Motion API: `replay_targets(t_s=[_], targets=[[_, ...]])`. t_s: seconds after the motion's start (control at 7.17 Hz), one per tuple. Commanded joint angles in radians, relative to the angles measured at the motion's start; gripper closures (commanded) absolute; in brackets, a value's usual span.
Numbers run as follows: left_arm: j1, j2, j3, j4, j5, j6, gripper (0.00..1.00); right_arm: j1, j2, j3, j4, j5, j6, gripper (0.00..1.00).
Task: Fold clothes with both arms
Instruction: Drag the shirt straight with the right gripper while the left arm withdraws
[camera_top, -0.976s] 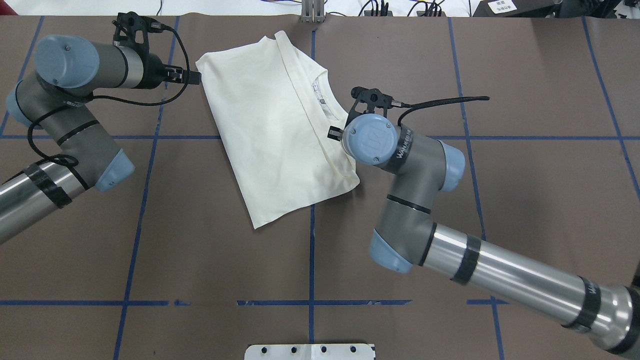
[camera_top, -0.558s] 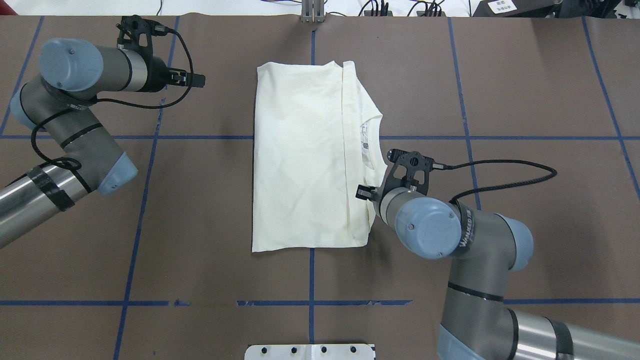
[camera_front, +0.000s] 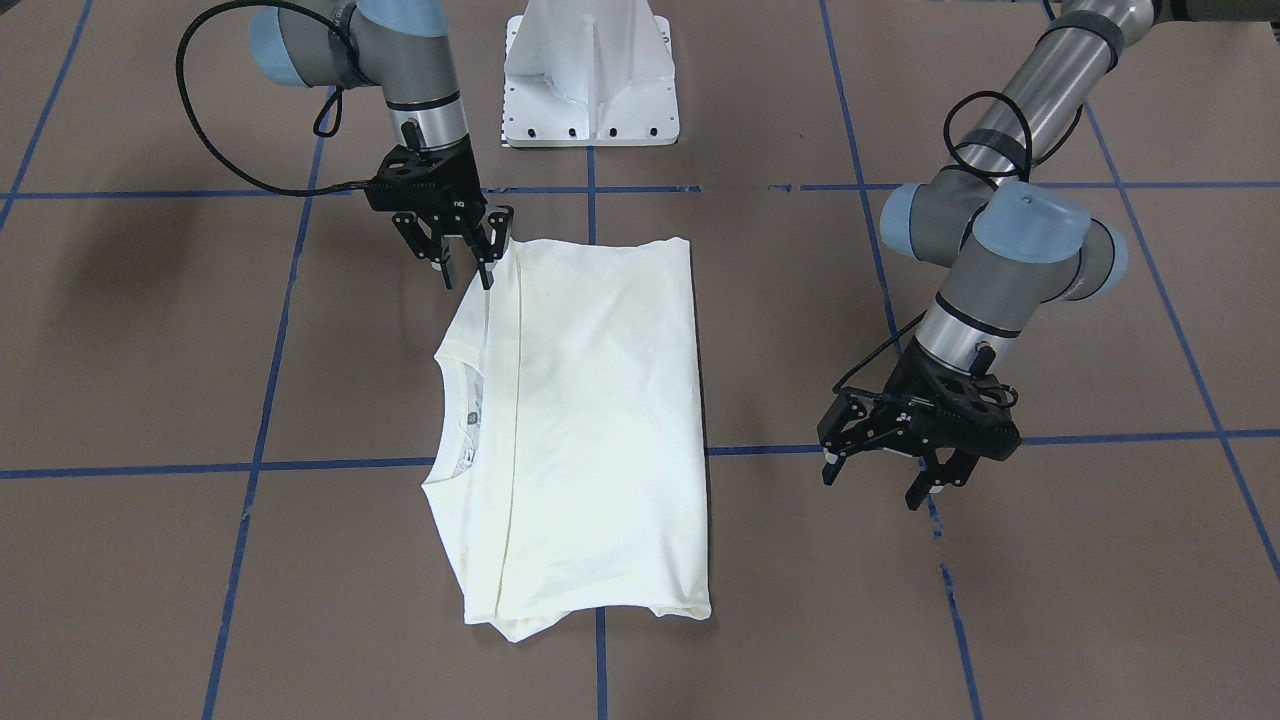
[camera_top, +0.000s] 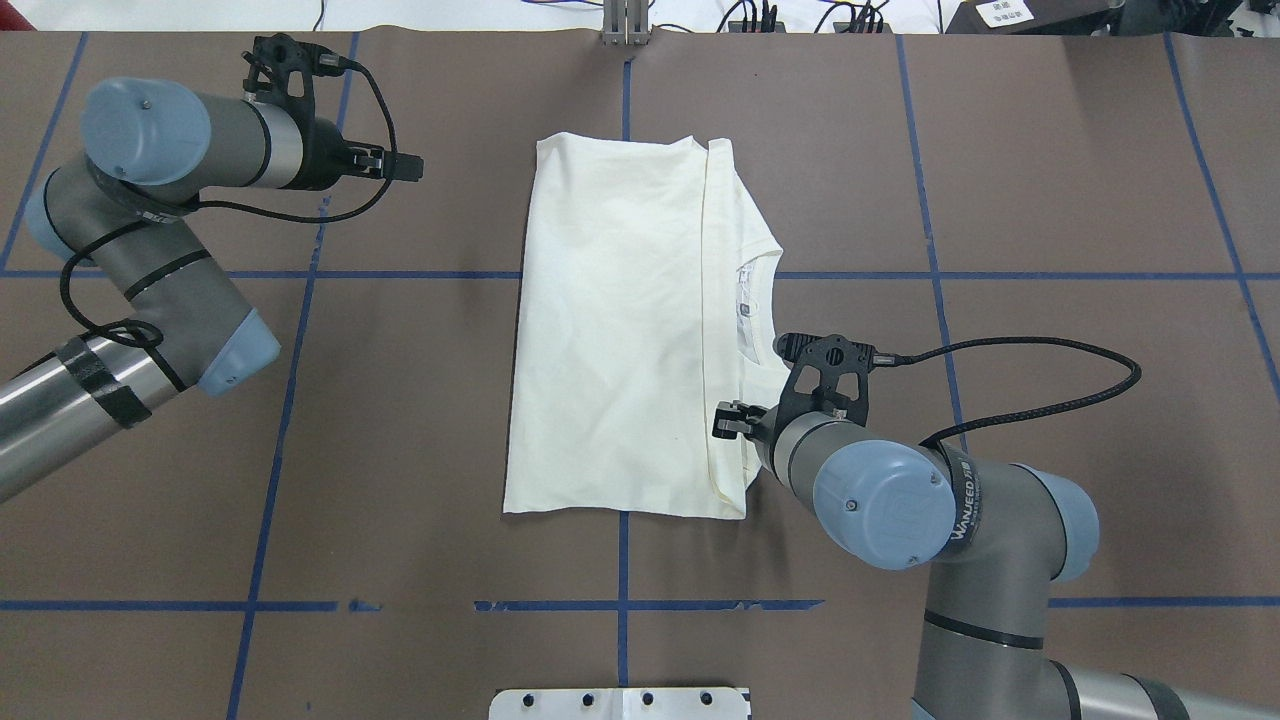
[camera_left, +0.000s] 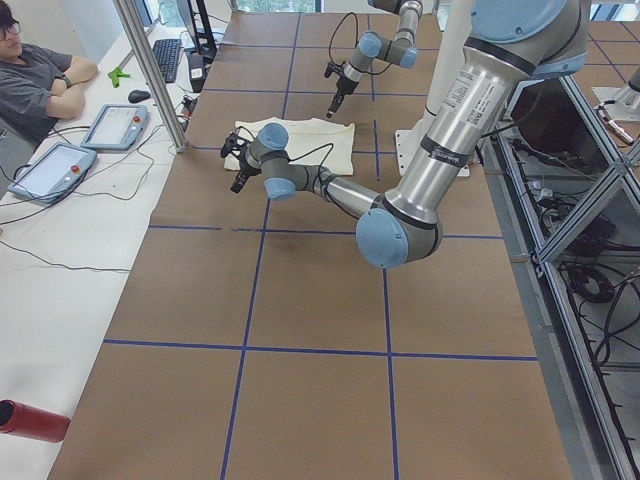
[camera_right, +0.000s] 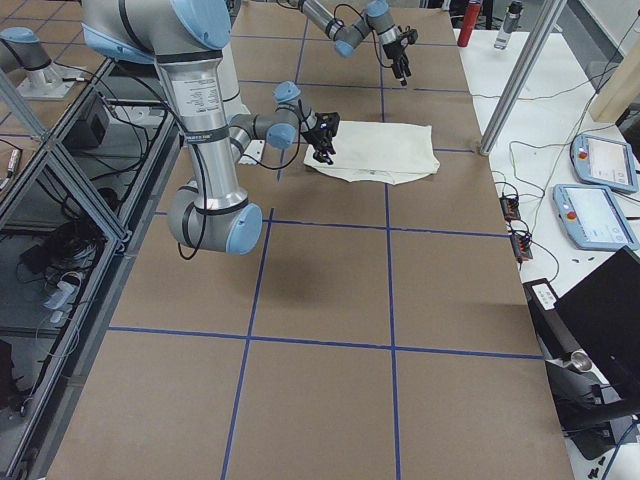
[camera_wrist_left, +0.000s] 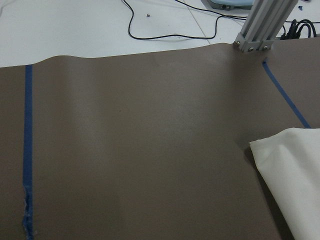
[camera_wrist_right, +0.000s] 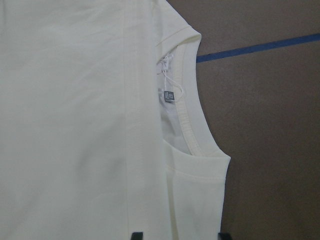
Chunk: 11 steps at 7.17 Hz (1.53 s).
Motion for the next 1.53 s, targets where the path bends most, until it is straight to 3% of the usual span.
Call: replay_targets(t_s=[0.0, 0.14, 0.42, 0.7, 0.84, 0.98, 1.12, 1.25, 1.39], targets=[[-0.009, 0.133, -0.223, 0.115, -0.135, 0.013, 0.00, 0.003, 0.008, 0.080, 0.009, 0.003, -0.092, 0.00], [-0.014, 0.211, -0.358, 0.165, -0.131, 0.001, 0.00, -0.010, 0.009, 0.081, 0.012, -0.061, -0.092, 0.00], [-0.014, 0.316, -0.507, 0.164, -0.116, -0.002, 0.00, -0.011, 0.014, 0.088, 0.015, -0.080, -0.103, 0.00], [0.006, 0.283, -0.520, 0.158, -0.031, -0.079, 0.00, -0.014, 0.041, 0.074, 0.018, -0.080, -0.162, 0.00], [0.007, 0.313, -0.525, 0.164, -0.028, 0.009, 0.00, -0.017, 0.043, 0.083, -0.020, -0.076, -0.293, 0.00], [0.007, 0.344, -0.526, 0.160, -0.027, 0.035, 0.00, -0.026, 0.052, 0.083, -0.142, -0.068, -0.411, 0.00], [0.007, 0.347, -0.523, 0.160, -0.027, 0.035, 0.00, -0.058, 0.058, 0.080, -0.193, -0.064, -0.522, 0.02], [0.007, 0.346, -0.522, 0.160, -0.027, 0.033, 0.00, -0.107, 0.052, 0.065, -0.201, -0.067, -0.600, 0.16], [0.009, 0.344, -0.522, 0.160, -0.027, 0.030, 0.00, -0.136, 0.055, 0.034, -0.198, -0.076, -0.600, 0.23]])
